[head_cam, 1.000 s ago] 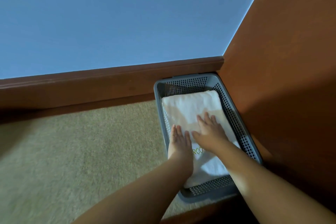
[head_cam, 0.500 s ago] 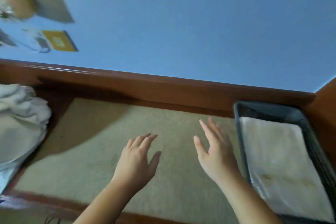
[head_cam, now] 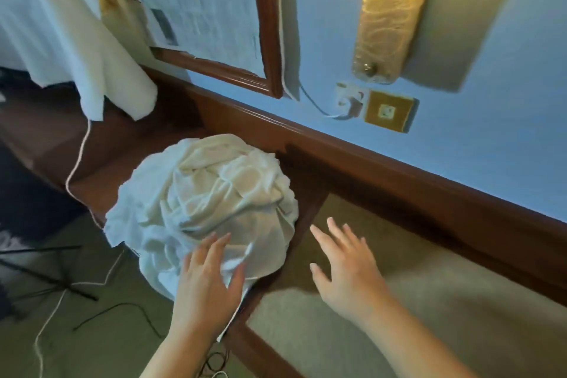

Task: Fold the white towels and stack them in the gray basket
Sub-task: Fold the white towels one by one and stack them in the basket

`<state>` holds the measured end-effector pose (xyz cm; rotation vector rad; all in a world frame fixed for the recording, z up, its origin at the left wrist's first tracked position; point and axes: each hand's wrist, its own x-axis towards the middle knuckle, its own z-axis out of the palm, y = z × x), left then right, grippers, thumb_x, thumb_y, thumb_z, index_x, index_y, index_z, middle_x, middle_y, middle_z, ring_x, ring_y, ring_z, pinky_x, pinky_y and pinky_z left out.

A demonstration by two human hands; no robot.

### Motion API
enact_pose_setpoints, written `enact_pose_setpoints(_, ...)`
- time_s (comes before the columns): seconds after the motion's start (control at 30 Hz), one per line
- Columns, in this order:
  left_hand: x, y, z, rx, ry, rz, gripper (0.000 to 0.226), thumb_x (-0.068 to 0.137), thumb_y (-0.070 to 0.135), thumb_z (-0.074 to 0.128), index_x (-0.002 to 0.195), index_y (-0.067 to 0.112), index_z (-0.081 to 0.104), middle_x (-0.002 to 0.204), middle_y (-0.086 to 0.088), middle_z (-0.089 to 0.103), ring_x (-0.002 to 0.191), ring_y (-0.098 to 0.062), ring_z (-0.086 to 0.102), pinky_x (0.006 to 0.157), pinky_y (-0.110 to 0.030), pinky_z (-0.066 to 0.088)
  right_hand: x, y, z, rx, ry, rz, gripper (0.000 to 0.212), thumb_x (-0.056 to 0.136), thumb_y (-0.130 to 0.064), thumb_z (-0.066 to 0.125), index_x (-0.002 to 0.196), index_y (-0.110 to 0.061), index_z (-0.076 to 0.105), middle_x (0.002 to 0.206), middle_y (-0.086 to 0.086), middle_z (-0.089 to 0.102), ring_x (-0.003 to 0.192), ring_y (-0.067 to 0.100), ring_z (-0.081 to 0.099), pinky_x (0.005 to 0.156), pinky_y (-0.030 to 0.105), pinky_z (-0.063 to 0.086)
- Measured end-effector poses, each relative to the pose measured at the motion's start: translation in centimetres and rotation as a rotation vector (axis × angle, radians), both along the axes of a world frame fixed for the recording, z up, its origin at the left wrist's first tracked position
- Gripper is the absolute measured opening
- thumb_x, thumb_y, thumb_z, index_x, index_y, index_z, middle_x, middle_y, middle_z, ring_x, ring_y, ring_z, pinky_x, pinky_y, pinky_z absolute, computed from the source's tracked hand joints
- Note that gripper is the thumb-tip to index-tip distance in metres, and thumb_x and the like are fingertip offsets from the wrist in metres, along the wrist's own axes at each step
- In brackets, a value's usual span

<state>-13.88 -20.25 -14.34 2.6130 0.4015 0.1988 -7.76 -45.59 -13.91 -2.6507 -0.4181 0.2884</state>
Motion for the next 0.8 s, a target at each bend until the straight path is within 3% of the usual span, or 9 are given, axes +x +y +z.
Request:
enact_pose_setpoints(0.17,5.2,7.7,2.5,0.051,-0.01,0.008,0.061,0.095,0.045,0.067,0.15,0.045,0.041,0.163,0.009,0.034,0.148,-0.026,0.026,0.118,-0.051,0.034,7.2,9.9,1.6,-0.036,0.026,0.147,0.079,0.1,-0.039,0.056,0.162,-0.04,0.007,0.174,-0.002,-0.001,0.16,0.028,0.0,0.129,0.05,0.014)
enact_pose_setpoints(0.27,7.6,9.7,2.7,0.078,0.04,-0.024,0.058,0.098,0.053,0.06,0.152,0.046,0.039,0.167,0.01,0.028,0.155,-0.026,0.02,0.125,-0.051,0.025,10.6,13.5,2.0,-0.068,0.02,0.154,0.076,0.099,-0.038,0.058,0.16,-0.038,0.012,0.172,0.004,0.01,0.158,0.031,0.011,0.123,0.051,0.027)
enact_pose_setpoints(0.33,8.6,10.3,2.5,0.088,0.068,-0.037,0.055,0.099,0.057,0.057,0.151,0.046,0.041,0.167,0.01,0.029,0.155,-0.025,0.02,0.125,-0.049,0.024,12.2,15.0,2.1,-0.098,-0.007,0.111,0.065,0.098,-0.045,0.057,0.154,-0.033,0.027,0.161,0.004,0.032,0.149,0.031,0.03,0.11,0.049,0.041)
enact_pose_setpoints(0.43,9.7,10.3,2.4,0.095,0.078,-0.045,0.049,0.098,0.059,0.055,0.145,0.046,0.05,0.163,0.011,0.036,0.152,-0.024,0.023,0.124,-0.046,0.026,13.1,16.1,2.1,-0.135,-0.073,0.12,0.026,0.102,-0.047,0.051,0.122,-0.03,0.053,0.128,-0.003,0.052,0.121,0.027,0.049,0.089,0.043,0.046)
enact_pose_setpoints(0.5,10.7,10.2,2.7,0.097,0.045,-0.061,0.043,0.097,0.057,0.058,0.138,0.043,0.058,0.157,0.01,0.044,0.148,-0.024,0.03,0.123,-0.046,0.029,13.2,16.0,2.4,-0.059,-0.103,0.1,0.016,0.106,-0.044,0.045,0.096,-0.032,0.049,0.103,-0.01,0.055,0.104,0.022,0.055,0.077,0.04,0.042)
enact_pose_setpoints(0.6,12.7,9.6,3.4,0.088,-0.007,-0.088,0.041,0.095,0.057,0.06,0.132,0.04,0.063,0.148,0.009,0.054,0.14,-0.023,0.039,0.121,-0.044,0.032,13.7,14.8,4.5,0.159,-0.13,-0.013,0.024,0.108,-0.042,0.045,0.086,-0.031,0.043,0.076,-0.014,0.052,0.073,0.009,0.054,0.064,0.031,0.037)
enact_pose_setpoints(0.67,14.1,8.8,4.3,0.048,0.019,-0.112,0.047,0.096,0.062,0.055,0.139,0.042,0.056,0.151,0.012,0.051,0.142,-0.02,0.037,0.121,-0.042,0.03,14.4,13.5,7.1,0.321,-0.157,-0.102,0.023,0.108,-0.04,0.047,0.089,-0.027,0.05,0.075,-0.011,0.058,0.068,0.007,0.057,0.059,0.025,0.039)
enact_pose_setpoints(0.8,16.4,6.0,7.5,-0.094,0.046,-0.218,0.066,0.096,0.066,0.056,0.154,0.041,0.035,0.161,0.011,0.039,0.149,-0.018,0.033,0.122,-0.039,0.026,15.4,10.0,15.2,0.492,-0.366,-0.201,0.018,0.108,-0.03,0.05,0.093,-0.021,0.055,0.079,-0.009,0.056,0.075,-0.002,0.054,0.063,0.011,0.039)
